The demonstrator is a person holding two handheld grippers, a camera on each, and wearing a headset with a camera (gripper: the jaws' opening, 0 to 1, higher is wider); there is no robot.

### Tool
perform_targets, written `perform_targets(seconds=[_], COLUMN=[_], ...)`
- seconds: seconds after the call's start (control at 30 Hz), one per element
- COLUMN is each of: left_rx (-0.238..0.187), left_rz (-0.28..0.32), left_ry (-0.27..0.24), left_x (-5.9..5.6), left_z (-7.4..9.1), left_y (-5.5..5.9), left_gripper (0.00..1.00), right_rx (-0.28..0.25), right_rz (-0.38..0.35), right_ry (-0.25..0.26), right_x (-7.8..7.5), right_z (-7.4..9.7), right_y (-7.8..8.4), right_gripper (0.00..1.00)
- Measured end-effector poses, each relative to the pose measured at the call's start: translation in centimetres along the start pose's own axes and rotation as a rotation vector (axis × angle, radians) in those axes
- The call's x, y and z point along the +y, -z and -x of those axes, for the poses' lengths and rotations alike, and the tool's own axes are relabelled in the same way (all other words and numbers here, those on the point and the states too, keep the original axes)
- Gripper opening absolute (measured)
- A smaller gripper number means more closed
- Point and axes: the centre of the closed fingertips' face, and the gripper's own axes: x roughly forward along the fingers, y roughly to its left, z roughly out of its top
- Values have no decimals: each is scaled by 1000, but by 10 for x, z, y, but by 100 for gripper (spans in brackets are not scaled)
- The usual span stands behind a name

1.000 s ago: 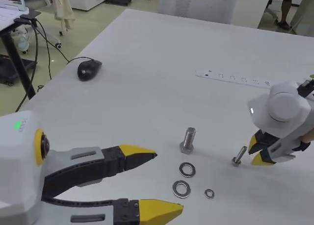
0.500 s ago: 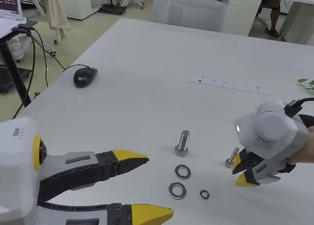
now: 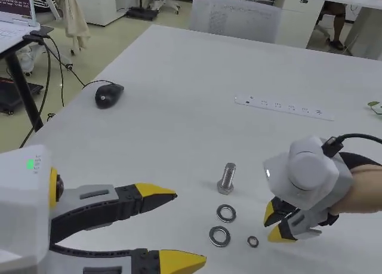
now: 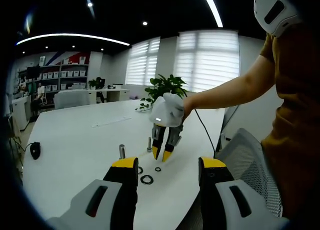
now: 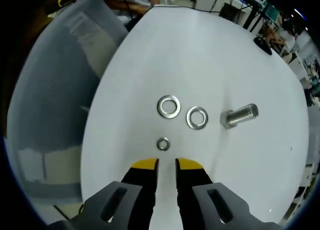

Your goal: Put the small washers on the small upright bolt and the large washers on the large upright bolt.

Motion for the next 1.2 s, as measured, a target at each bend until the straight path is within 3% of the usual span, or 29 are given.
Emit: perform_targets(seconds=[0.07,0.37,0.77,1.2], left_rx=[28,70,105,106], left_rz=[-11,-33,-50,-46], left_ry=[-13,-28,-51,-62], left_x=[4,18,32,31], left_z=[-2,-11,-15,-13], left_y=[6,13,19,22], left_gripper=[47,47,49,49], right_rx=[-3,-10,-8,0], right_rz=[7,28,33,51], right_ry=[-1,-17,-40,-56], right_x=[0,2,1,5], right_z=[0,-4,-14,-26], right_y=[-2,-7,-10,-12], right_gripper=[14,15,17,19])
